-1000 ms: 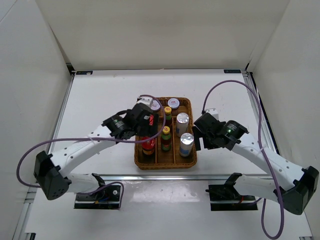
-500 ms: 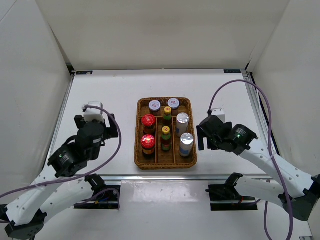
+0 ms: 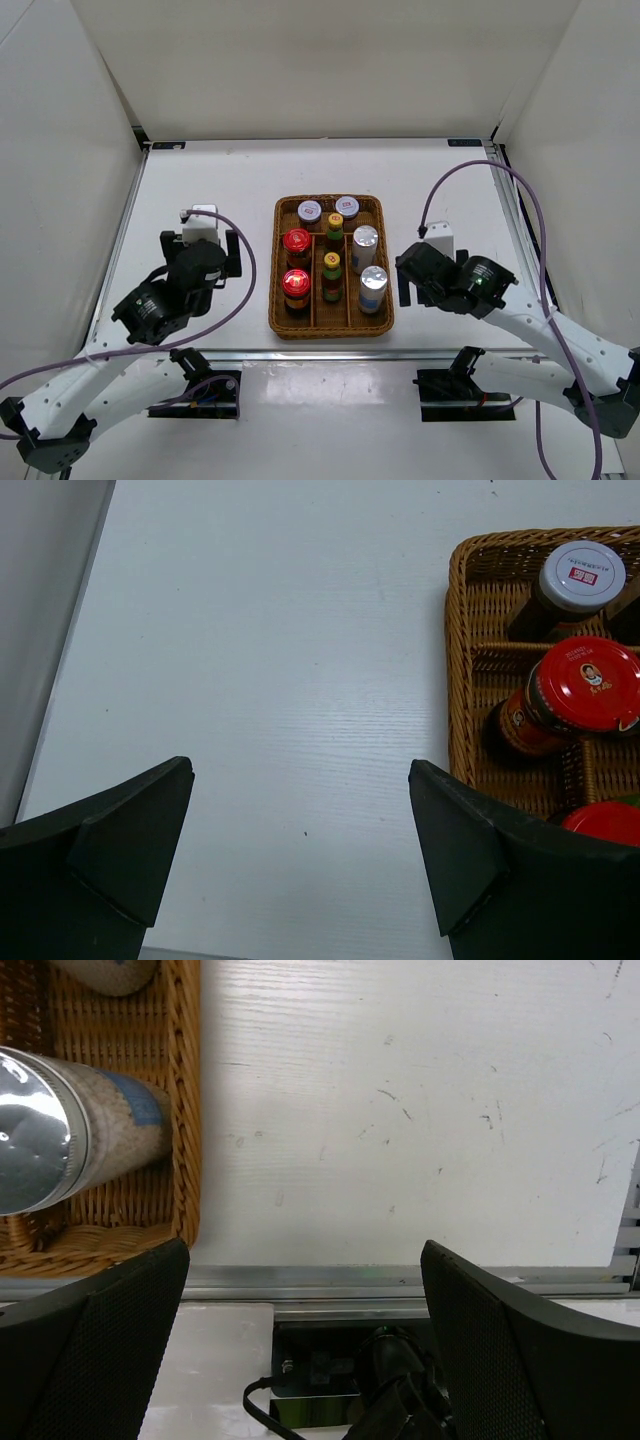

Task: Organize the condiment bottles

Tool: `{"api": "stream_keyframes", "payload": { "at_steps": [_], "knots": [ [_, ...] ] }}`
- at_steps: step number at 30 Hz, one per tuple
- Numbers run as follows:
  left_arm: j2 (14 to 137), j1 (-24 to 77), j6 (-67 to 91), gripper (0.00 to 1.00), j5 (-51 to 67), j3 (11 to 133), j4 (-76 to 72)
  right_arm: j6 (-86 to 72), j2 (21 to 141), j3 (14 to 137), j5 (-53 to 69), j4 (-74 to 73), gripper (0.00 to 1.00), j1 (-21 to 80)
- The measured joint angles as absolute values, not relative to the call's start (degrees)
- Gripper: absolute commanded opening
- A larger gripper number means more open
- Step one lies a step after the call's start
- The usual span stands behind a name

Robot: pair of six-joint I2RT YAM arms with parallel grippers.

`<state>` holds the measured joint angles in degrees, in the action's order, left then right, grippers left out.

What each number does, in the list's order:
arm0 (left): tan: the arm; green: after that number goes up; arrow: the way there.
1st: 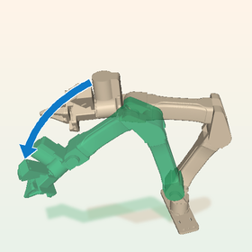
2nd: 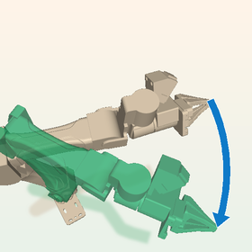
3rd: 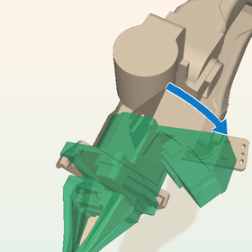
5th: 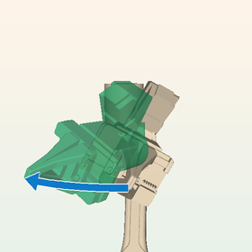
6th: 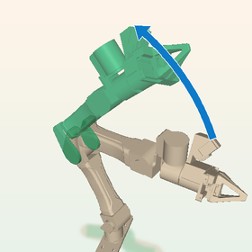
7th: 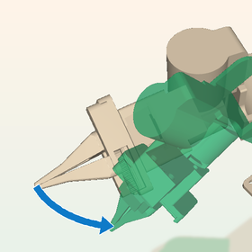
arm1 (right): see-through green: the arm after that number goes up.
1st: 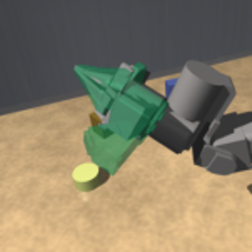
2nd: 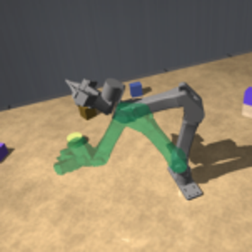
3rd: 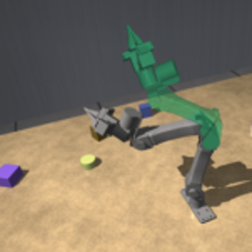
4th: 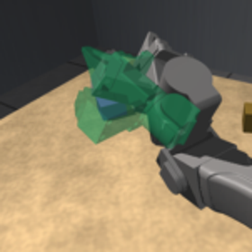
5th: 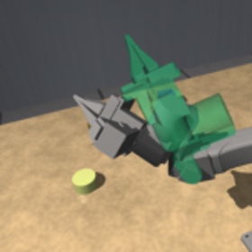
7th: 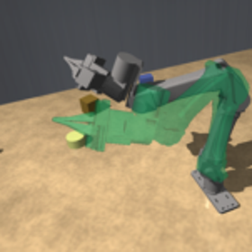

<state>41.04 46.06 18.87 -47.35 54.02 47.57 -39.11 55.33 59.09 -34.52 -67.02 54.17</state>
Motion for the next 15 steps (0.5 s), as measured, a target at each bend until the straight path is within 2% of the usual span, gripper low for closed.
{"api": "stream_keyframes", "payload": {
  "at_steps": [15],
  "knots": [
    [39.66, 46.06, 19.59, 1.00, -48.77, 53.93, 47.57, -45.84, 54.04, 59.86, -40.84, -72.42, 1.00, 54.41]
  ]
}}
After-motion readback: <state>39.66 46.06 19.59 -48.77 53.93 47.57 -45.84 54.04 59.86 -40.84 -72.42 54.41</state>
